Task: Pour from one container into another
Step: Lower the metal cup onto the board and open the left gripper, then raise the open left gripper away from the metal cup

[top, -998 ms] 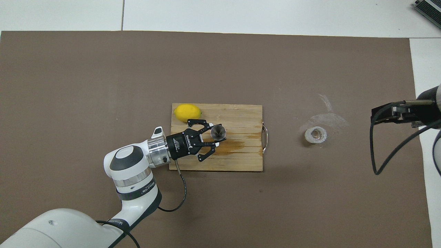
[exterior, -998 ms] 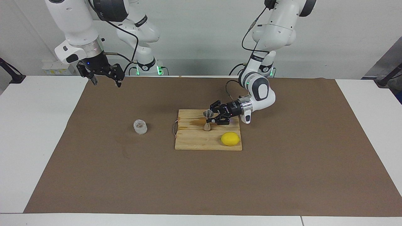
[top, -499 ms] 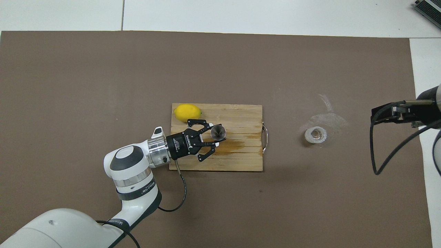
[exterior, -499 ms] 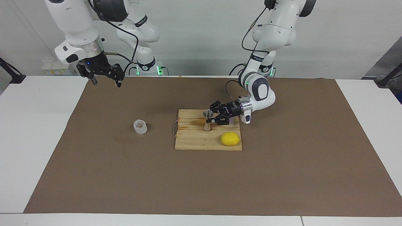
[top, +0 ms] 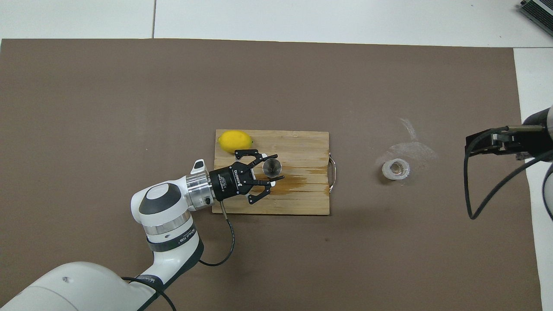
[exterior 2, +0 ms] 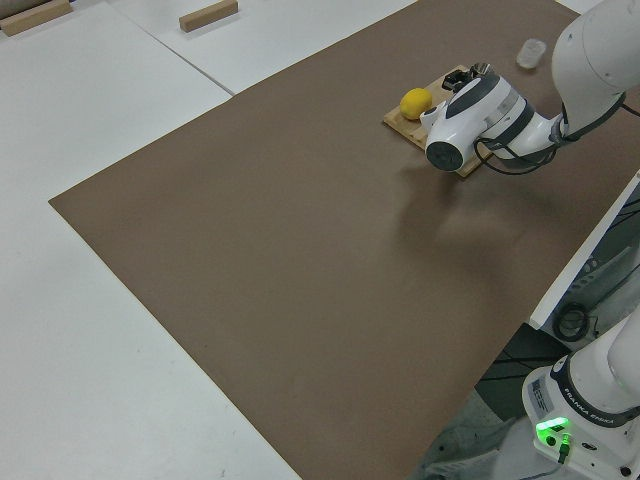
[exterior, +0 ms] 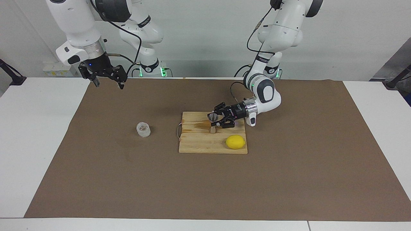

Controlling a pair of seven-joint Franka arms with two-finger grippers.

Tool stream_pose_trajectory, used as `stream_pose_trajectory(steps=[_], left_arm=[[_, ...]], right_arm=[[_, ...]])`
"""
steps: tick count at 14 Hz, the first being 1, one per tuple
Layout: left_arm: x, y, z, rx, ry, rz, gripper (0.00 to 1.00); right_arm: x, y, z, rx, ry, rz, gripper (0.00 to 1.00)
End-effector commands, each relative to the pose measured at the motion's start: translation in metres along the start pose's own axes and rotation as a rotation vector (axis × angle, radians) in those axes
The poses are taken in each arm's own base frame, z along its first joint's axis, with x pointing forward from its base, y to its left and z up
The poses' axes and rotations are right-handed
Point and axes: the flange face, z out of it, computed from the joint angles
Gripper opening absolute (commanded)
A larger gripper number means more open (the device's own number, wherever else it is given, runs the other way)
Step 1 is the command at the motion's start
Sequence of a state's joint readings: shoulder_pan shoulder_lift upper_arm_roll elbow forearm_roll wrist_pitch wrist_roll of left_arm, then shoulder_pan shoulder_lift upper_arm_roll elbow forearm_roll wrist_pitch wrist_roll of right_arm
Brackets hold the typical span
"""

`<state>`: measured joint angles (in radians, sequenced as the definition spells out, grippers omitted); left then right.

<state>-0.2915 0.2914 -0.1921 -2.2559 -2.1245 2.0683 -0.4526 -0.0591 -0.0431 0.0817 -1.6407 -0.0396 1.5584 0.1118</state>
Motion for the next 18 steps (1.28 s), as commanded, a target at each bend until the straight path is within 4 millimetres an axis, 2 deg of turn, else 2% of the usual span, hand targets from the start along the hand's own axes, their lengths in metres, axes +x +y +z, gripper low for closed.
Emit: stream_pose_trajectory(steps=[1,12,18], left_arm=[[0.0,-0.002,0.002,-0.024,0.018,0.006,1.0],[-0.017,0.006,-0.01,-0.041,0.073,0.017,1.0],[-0.037,0.016,-0.026,0.098,0.17,0.025,1.0]], right_arm=[[-0.006,0.003,-0.001,0.021,-0.006,-0.017,1.0],[-0.006,0.003,-0.001,0.021,-0.006,-0.017,1.0],[-0.006,0.003,-0.001,0.021,-0.006,-0.017,1.0]])
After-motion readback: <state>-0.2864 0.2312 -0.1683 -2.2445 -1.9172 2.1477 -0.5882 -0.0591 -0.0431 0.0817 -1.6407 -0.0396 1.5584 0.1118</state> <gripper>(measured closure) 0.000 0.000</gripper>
